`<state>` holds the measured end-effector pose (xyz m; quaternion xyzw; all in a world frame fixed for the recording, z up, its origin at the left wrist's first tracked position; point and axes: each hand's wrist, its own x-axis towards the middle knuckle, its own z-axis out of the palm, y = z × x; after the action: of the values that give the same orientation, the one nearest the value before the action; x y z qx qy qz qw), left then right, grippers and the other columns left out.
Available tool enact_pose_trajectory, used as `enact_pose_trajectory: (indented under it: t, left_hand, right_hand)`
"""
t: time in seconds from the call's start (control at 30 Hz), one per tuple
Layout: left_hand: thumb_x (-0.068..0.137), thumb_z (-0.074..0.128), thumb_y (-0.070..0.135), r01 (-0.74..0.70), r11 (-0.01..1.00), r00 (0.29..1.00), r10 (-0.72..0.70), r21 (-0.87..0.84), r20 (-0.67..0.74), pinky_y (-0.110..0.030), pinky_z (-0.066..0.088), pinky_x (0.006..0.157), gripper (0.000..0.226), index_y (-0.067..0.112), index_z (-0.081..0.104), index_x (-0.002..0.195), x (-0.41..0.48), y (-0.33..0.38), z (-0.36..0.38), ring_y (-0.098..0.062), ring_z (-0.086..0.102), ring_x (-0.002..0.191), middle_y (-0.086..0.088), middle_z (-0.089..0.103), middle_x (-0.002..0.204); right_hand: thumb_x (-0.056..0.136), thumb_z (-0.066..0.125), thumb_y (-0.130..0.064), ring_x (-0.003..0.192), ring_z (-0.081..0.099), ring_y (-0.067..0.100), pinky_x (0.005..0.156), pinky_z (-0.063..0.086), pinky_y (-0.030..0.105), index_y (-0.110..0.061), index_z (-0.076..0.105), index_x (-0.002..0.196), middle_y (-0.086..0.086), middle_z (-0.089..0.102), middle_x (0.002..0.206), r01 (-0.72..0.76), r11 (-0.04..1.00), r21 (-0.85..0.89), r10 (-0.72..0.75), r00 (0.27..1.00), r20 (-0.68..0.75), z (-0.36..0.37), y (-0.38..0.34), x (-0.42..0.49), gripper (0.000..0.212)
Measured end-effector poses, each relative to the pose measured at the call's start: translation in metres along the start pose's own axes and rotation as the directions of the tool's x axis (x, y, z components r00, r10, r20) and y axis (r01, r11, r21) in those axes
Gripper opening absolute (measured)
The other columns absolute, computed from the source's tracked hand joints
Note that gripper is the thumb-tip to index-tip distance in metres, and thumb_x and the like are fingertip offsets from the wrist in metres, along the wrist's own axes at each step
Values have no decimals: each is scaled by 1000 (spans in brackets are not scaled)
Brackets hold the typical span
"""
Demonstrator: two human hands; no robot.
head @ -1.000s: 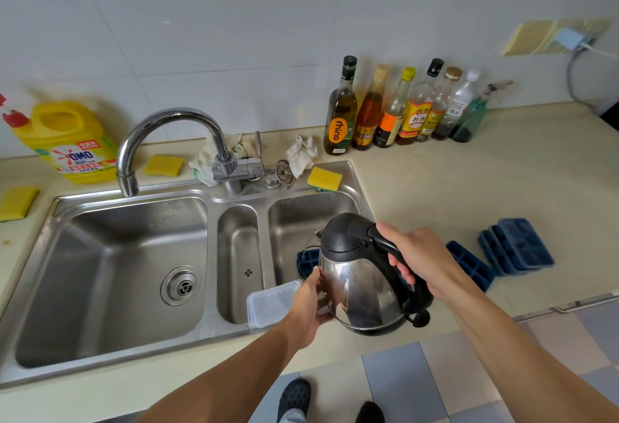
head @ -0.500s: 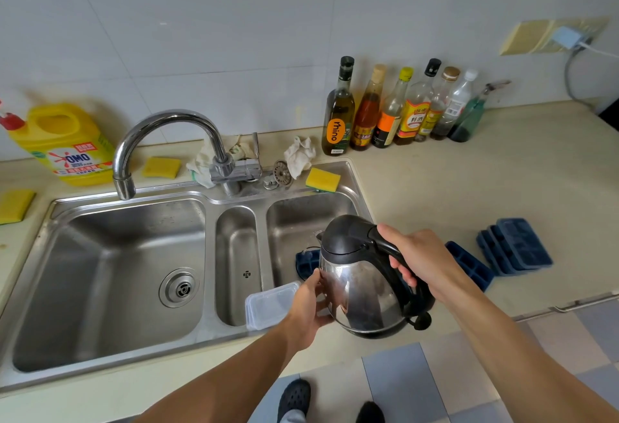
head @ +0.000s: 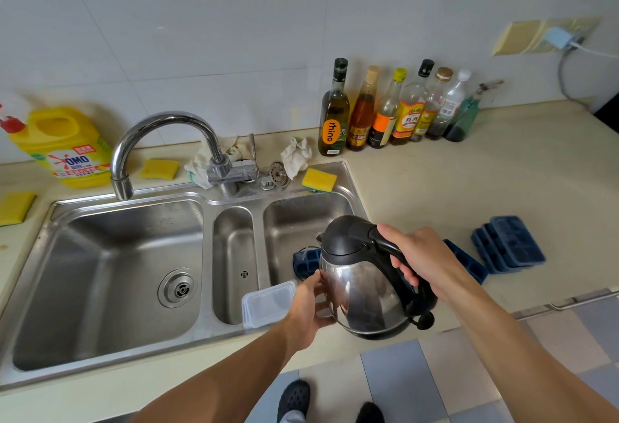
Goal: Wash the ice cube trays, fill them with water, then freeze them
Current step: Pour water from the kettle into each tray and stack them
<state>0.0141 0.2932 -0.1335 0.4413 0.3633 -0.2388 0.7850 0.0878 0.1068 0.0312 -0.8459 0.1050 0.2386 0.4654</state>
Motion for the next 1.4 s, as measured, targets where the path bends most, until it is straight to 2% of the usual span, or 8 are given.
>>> enact_pose_trajectory:
  t: [0.07, 0.23, 0.47, 0.63, 0.73, 0.9, 1.17, 1.4]
  left_hand:
    - [104, 42, 49, -5, 1000, 1000, 5, 9, -3, -44, 56, 85, 46, 15, 67, 122, -2, -1, 2, -32, 65, 110, -9, 73, 117]
    - [106, 39, 48, -26, 999, 1000, 26, 19, -4, -46, 55, 90, 48, 13, 67, 122, -7, -2, 6, -32, 63, 112, -10, 70, 120]
    - [106, 37, 46, -49, 998, 999, 48, 38, 10, -44, 56, 83, 48, 12, 68, 120, -10, -5, 11, -29, 65, 105, -8, 72, 114]
    - [107, 37, 45, -56, 998, 998, 55, 39, 28, -48, 57, 87, 49, 11, 69, 119, -10, -6, 13, -29, 65, 103, -10, 72, 114]
    - [106, 37, 45, -59, 997, 998, 57, 44, 34, -46, 58, 83, 48, 12, 70, 117, -11, -6, 14, -28, 66, 101, -9, 73, 112]
    - [106, 37, 45, -56, 997, 998, 53, 59, 46, -50, 56, 91, 49, 11, 70, 117, -11, -5, 19, -30, 65, 103, -10, 72, 113]
    - [105, 40, 45, -57, 995, 996, 51, 78, 68, -50, 57, 90, 50, 9, 71, 116, -7, -5, 25, -29, 66, 98, -9, 74, 110]
    - [105, 40, 48, -57, 993, 996, 50, 100, 68, -44, 60, 82, 50, 11, 72, 115, -9, -4, 30, -28, 66, 100, -8, 74, 110]
  right_hand:
    - [91, 61, -59, 37, 43, 18, 42, 40, 24, -8, 62, 57, 5, 52, 46, 3, 1000, -4, -3, 1000, 0, -2, 1, -2, 61]
    - [91, 61, -59, 37, 43, 18, 42, 39, 22, -7, 62, 58, 6, 51, 45, 9, 1000, -9, -9, 1000, 1, -6, 2, -5, 61]
    - [87, 62, -61, 37, 43, 18, 40, 38, 21, -10, 62, 54, 6, 51, 47, -1, 1000, 2, 1, 1000, -1, -11, 4, -7, 61]
    - [86, 63, -62, 36, 42, 19, 38, 37, 19, -11, 61, 52, 7, 51, 46, 1, 1000, 5, 0, 1000, -11, -15, 6, -8, 61]
    - [87, 63, -61, 36, 42, 18, 38, 38, 20, -12, 61, 51, 6, 51, 45, -2, 1000, 9, 2, 1000, -14, -17, 6, -10, 61]
    - [88, 63, -59, 34, 41, 18, 36, 36, 18, -14, 59, 46, 4, 50, 44, -3, 1000, 12, 3, 999, -42, -21, 6, -12, 61]
    - [88, 62, -60, 35, 42, 18, 37, 37, 19, -11, 61, 52, 5, 52, 44, -8, 1000, 3, 8, 998, -58, -28, 7, -15, 61]
    - [89, 61, -60, 36, 43, 19, 39, 38, 22, -10, 61, 54, 5, 51, 45, -21, 1000, 9, 22, 997, -70, -32, 8, -16, 62]
